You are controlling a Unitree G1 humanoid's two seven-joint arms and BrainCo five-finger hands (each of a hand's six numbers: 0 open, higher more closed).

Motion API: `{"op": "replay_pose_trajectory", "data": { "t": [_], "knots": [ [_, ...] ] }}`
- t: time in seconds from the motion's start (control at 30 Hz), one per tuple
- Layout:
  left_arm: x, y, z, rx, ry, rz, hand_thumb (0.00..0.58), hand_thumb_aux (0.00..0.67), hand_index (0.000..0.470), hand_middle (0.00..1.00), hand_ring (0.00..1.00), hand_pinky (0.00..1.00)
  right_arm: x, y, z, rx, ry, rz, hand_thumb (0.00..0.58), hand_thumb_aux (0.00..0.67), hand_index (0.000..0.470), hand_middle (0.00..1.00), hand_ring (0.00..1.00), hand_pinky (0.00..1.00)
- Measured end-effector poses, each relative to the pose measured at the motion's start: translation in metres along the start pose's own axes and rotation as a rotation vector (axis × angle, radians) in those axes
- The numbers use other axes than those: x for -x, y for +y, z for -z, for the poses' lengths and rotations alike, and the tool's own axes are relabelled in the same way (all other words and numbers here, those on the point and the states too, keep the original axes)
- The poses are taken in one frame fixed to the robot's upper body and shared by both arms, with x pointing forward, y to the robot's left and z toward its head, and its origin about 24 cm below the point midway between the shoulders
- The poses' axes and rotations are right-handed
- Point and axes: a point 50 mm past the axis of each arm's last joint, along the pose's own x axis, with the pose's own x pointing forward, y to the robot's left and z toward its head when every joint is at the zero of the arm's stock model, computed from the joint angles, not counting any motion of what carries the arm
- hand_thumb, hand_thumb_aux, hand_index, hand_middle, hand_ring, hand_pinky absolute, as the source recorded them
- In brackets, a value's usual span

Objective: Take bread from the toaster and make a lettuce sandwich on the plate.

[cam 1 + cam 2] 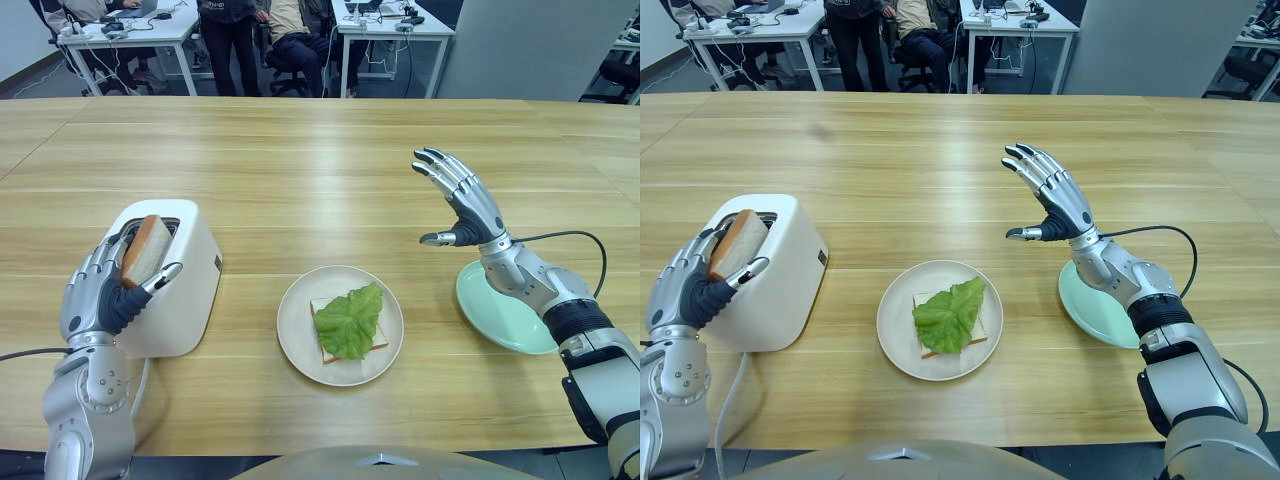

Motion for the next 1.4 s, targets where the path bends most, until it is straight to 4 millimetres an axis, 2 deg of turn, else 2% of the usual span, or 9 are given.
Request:
{"op": "replay_pose_trajectory", "data": {
  "t": [0.03,0.1,0.13,0.17,0.73,0.77,1.0,1.23,1.4],
  "knots": [
    [-0.001,0.000,-0.001,-0.001,-0.006,-0.002,0.482,0.394,0.271,0.00,0.00,0.00,0.001,0.000,0.000,-0.001,0.002,-0.002,0.000,0.000,0.000,0.00,0.00,0.00],
    [-0.001,0.000,-0.001,-0.002,-0.004,-0.002,0.482,0.394,0.271,0.00,0.00,0.00,0.002,0.001,0.000,-0.002,0.005,-0.005,0.000,0.000,0.000,0.00,0.00,0.00],
    [-0.001,0.000,-0.001,-0.002,-0.002,-0.003,0.578,0.631,0.433,0.00,0.00,0.00,0.002,0.001,0.000,-0.003,0.006,-0.007,0.000,0.000,0.000,0.00,0.00,0.00],
    [-0.001,0.000,-0.001,-0.002,0.000,-0.002,0.580,0.670,0.460,0.00,0.00,0.00,0.002,0.001,0.000,-0.003,0.006,-0.007,0.000,0.000,0.000,0.00,0.00,0.00],
    [-0.008,0.006,-0.007,0.010,-0.003,-0.065,0.580,0.670,0.460,0.00,0.00,0.00,0.003,0.003,0.000,0.001,0.008,-0.014,0.000,0.000,0.000,0.00,0.00,0.00],
    [-0.010,0.007,-0.009,0.014,-0.009,-0.077,0.580,0.670,0.460,1.00,1.00,1.00,0.003,0.004,-0.001,0.000,0.008,-0.015,0.000,0.000,0.000,0.00,0.00,0.00],
    [-0.020,0.026,-0.026,0.045,-0.087,-0.173,0.580,0.670,0.460,1.00,1.00,1.00,0.003,0.007,-0.002,0.003,0.004,-0.026,0.000,0.000,0.000,0.00,0.00,0.00],
    [-0.028,0.082,-0.061,0.029,-0.289,-0.405,0.580,0.670,0.460,1.00,1.00,1.00,0.003,0.010,-0.003,-0.006,0.004,-0.022,0.000,0.000,0.000,0.00,0.00,0.00],
    [-0.032,0.102,-0.076,0.014,-0.367,-0.488,0.580,0.670,0.460,1.00,1.00,1.00,0.002,0.011,-0.003,-0.002,0.014,-0.019,0.000,0.000,0.000,0.00,0.00,0.00]
  ]
}}
